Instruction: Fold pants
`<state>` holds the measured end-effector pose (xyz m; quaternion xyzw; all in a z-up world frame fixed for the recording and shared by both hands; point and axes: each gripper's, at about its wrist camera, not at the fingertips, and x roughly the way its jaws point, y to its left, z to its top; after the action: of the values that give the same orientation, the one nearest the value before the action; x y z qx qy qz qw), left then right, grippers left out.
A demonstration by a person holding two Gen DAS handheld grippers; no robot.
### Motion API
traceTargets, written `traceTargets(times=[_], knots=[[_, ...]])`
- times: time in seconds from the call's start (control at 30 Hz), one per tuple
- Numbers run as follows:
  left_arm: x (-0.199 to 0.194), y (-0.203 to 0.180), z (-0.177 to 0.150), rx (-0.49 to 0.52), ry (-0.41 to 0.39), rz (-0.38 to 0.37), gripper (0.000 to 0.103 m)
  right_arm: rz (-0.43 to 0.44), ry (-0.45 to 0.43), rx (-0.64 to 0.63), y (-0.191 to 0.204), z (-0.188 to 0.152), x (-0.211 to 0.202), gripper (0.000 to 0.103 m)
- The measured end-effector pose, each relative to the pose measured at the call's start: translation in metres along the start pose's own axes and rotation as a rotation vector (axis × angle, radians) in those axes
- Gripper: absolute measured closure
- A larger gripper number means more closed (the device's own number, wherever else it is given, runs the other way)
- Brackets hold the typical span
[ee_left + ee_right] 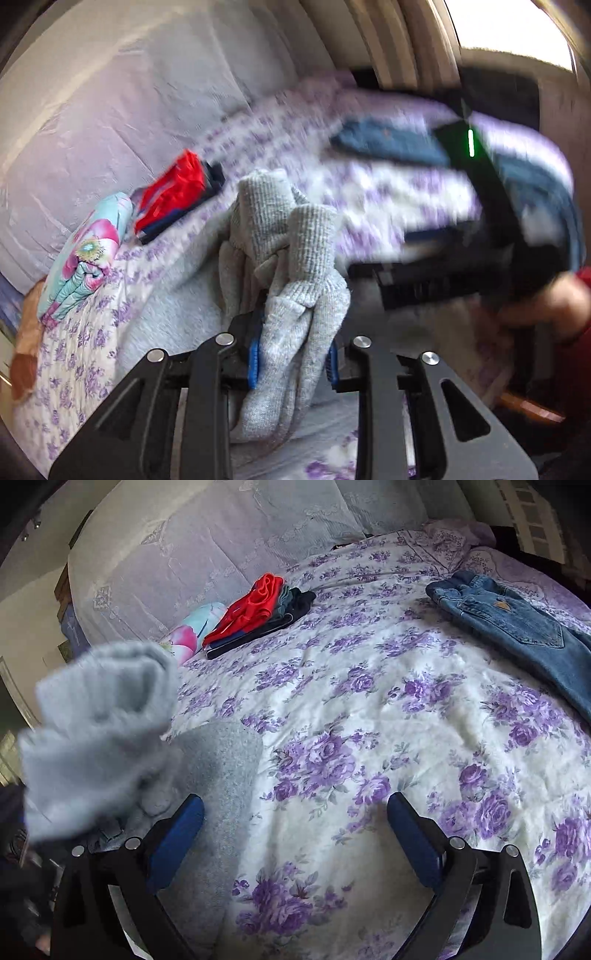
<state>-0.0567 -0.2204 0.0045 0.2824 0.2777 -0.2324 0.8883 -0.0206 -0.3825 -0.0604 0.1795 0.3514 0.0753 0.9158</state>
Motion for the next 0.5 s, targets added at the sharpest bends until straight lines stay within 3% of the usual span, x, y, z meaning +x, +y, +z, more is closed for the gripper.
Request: traceTargets(times=[0.1, 0.13, 0.17, 0.2, 0.3, 0.37, 0.43, 0.5], knots=[[0.003, -0.014, -0.013, 0.074, -0.016, 0.068, 0.073, 0.007, 0.0, 0.004, -0.001, 0.001, 0.002, 0.004], [0.0, -0.013, -0.014, 0.08, -0.016, 0.054, 0.062, 0.009, 0.0, 0.008, -0.003, 0.001, 0.002, 0.004], [-0.005, -0.009, -0.014, 0.074, -0.014, 0.009, 0.025, 0.012, -0.001, 0.013, -0.004, 0.001, 0.001, 0.004], [-0.016, 0.0, -0.014, 0.033, -0.043, -0.065, 0.006, 0.014, -0.001, 0.019, -0.005, 0.001, 0.001, 0.004], [-0.045, 0.008, -0.01, 0.001, -0.145, -0.113, 0.005, 0.007, -0.015, 0.029, -0.007, 0.002, -0.001, 0.004], [-0.062, 0.014, -0.01, 0.004, -0.194, -0.066, 0.005, 0.0, -0.027, 0.038, -0.008, 0.003, -0.003, 0.004], [-0.065, 0.027, -0.009, -0.032, -0.192, -0.029, 0.005, 0.0, -0.039, 0.048, -0.01, 0.004, -0.005, 0.004], [-0.062, 0.056, -0.008, -0.122, -0.153, -0.038, 0.005, -0.006, -0.073, 0.07, -0.012, 0.006, -0.013, 0.004]])
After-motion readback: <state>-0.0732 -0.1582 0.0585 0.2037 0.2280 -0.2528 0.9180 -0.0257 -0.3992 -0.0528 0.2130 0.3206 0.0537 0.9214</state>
